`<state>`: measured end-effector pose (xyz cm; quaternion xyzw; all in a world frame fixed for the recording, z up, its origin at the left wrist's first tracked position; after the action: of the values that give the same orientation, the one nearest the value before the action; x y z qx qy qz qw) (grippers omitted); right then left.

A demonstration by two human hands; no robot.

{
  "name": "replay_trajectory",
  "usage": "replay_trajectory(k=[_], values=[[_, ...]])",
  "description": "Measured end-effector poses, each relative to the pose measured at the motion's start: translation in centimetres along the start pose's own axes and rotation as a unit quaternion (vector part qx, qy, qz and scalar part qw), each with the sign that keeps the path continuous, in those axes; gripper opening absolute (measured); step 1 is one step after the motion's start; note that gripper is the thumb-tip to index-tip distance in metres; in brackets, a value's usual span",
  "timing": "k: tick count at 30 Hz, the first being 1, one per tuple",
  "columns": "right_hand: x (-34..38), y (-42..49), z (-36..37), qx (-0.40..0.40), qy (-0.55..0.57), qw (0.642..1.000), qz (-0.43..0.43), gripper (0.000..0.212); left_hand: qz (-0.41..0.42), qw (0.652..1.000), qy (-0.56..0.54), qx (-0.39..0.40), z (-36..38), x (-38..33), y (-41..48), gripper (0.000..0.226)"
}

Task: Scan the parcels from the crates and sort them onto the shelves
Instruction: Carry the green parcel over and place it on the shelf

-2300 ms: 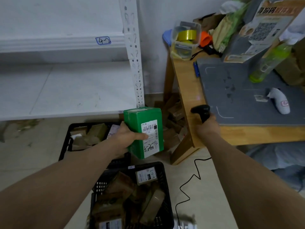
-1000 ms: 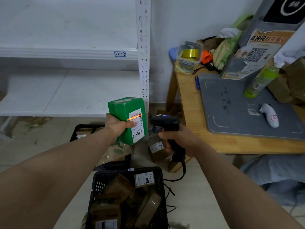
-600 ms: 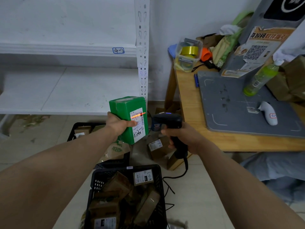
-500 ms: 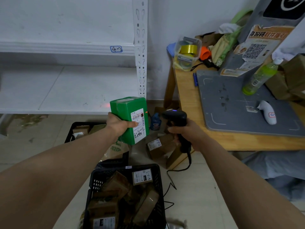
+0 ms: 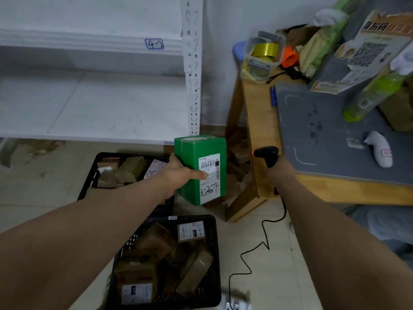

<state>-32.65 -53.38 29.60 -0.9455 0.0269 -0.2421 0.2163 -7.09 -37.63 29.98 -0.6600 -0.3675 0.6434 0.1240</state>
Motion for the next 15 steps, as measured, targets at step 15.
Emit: replay_trajectory(k=[15], values=[[-0.2,-1.1,0.0,-0.026,-0.011,0.997,0.068,0.054,-0.003,0.999,-0.03,0.023,-0.7,-0.1,-1.7,0.093]])
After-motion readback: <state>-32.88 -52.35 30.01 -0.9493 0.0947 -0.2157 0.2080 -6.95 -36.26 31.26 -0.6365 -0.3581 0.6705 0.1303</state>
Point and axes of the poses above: each hand's wrist, its own y-axis towards the middle knuckle, its own z-axis out of the palm, x = y × z, the point moved 2 cm from there along y, towards the middle knuckle, and after that the axes turned 1 degree about x, right-handed, at the moved point
